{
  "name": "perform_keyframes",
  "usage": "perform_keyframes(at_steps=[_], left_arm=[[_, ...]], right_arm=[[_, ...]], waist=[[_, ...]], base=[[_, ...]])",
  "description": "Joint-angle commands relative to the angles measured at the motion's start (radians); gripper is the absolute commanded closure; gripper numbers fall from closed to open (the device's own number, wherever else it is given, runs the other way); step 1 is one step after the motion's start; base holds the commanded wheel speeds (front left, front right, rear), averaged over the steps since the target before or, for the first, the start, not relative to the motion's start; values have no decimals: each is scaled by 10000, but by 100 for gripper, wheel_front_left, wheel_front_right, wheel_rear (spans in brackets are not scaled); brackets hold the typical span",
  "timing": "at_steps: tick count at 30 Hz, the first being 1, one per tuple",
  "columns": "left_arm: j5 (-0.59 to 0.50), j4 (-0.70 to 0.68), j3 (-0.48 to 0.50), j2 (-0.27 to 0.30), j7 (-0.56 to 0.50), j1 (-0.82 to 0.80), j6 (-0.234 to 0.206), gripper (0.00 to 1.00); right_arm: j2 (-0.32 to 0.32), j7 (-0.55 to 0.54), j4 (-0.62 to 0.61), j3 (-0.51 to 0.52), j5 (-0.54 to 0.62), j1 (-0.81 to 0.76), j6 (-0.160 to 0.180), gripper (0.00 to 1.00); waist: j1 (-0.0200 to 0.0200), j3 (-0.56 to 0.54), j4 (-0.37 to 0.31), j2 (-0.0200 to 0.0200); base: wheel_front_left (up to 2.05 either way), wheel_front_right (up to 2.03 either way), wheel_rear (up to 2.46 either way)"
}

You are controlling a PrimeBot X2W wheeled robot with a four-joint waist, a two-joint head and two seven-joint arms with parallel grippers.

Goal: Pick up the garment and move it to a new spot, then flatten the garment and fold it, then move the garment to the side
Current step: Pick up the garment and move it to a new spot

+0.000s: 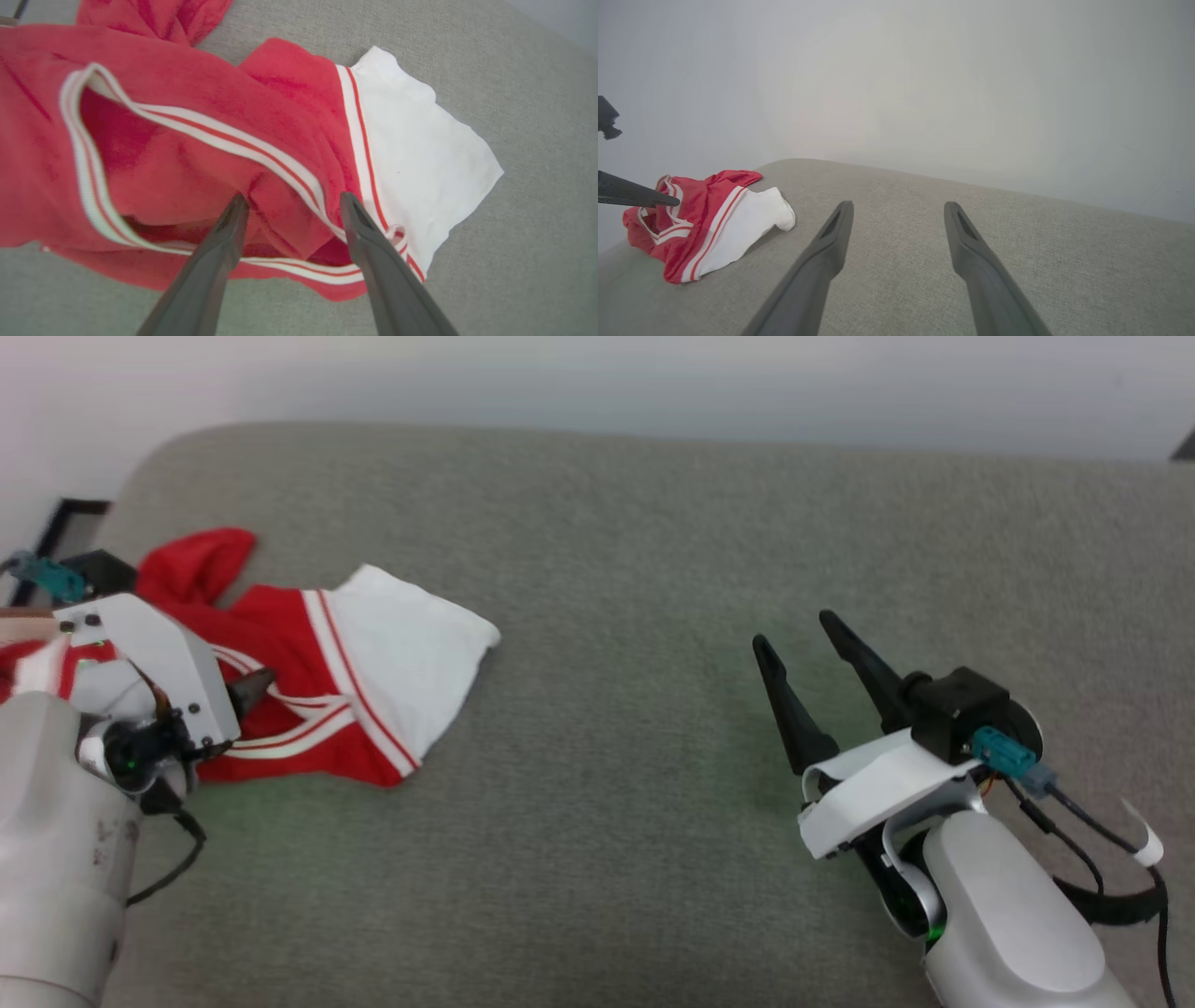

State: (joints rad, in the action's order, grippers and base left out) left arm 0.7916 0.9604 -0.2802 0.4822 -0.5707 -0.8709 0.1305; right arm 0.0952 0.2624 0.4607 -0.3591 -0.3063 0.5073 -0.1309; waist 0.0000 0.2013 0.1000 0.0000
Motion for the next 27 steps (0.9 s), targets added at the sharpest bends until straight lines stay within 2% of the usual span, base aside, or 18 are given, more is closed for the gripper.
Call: perform_keyframes(at_steps=[1,7,16,17,18,19,22,27], left_arm=[[246,27,11,-29,-34,-4,-6,0],[718,650,39,9,21,56,-5,0],[1208,1550,-99,-471,-145,148,-2,0],[1311,1522,-90,-535,-141,173,17,8],[1409,1489,-88,-602,-153,209,23,61],[1490,1422,-138,-671,-171,250,24,100],[1559,1211,-267,-680,-20,297,44,100],[1461,745,-497,-137,919,145,43,100]], right_arm=[[65,-29,-45,-24,1,120,3,0],[92,-122,-269,35,-27,401,3,0],[76,-193,-514,74,83,512,3,0],[67,-203,-546,71,103,507,3,0],[56,-214,-579,72,112,500,3,0],[54,-205,-598,90,118,482,3,0],[58,-192,-611,185,79,397,3,0],[11,-145,-459,409,-4,110,3,0]], waist=[[0,552,-472,0],[0,1037,-894,0],[0,1281,-1122,0],[0,1278,-1123,0],[0,1267,-1120,0],[0,1242,-1100,0],[0,1147,-1027,0],[0,657,-823,0]], base=[[0,0,0],[0,0,0],[0,0,0],[0,0,0],[0,0,0],[0,0,0],[0,0,0],[0,0,0]])
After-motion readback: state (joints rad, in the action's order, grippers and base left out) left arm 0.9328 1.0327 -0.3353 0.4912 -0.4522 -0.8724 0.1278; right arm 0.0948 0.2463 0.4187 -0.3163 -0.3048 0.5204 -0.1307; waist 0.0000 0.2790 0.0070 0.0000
